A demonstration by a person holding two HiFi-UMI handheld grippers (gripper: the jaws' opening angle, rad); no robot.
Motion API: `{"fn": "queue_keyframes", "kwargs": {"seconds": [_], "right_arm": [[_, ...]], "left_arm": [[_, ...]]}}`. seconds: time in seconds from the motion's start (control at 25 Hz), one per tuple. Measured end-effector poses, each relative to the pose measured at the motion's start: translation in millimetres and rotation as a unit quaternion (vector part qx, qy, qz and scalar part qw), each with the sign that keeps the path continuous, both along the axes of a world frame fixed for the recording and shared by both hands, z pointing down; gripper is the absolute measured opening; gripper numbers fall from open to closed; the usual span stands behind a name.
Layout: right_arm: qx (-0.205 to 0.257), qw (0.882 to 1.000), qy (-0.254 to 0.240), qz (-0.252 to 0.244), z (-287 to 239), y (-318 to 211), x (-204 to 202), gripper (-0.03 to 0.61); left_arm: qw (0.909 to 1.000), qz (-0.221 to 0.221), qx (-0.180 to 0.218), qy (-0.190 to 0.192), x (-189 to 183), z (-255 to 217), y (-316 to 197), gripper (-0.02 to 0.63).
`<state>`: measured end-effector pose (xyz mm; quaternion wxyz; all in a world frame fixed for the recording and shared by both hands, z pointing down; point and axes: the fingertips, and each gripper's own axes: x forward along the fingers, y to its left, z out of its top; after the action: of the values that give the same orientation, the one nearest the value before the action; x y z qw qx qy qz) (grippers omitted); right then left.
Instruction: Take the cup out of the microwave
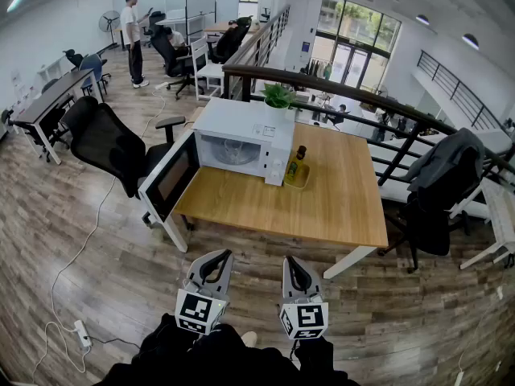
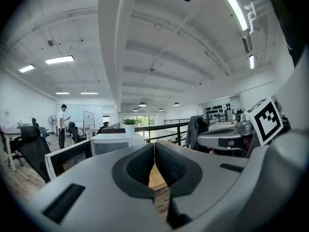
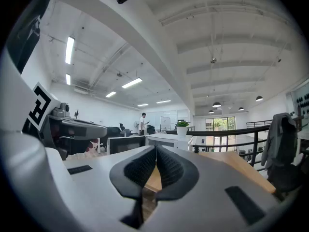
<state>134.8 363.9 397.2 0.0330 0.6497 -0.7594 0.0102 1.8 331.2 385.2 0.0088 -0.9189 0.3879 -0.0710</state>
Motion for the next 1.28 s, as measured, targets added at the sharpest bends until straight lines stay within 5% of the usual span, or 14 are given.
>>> {"fn": "queue_keyframes", "kwargs": {"seconds": [0.76,1.28], "right_arm": [[-0.001,1.000,-0.016,-0.013,5,-16,14,0.017],[-0.009,0.999,-0.014,-0.028,11,-151,22,0.015]], "left_arm": [[1.0000,0.007,0.001,0.004,20,1,-17,0.026],[0.9999,-0.009,-0.011,-0.001,26,8,-150,0.026]]}}
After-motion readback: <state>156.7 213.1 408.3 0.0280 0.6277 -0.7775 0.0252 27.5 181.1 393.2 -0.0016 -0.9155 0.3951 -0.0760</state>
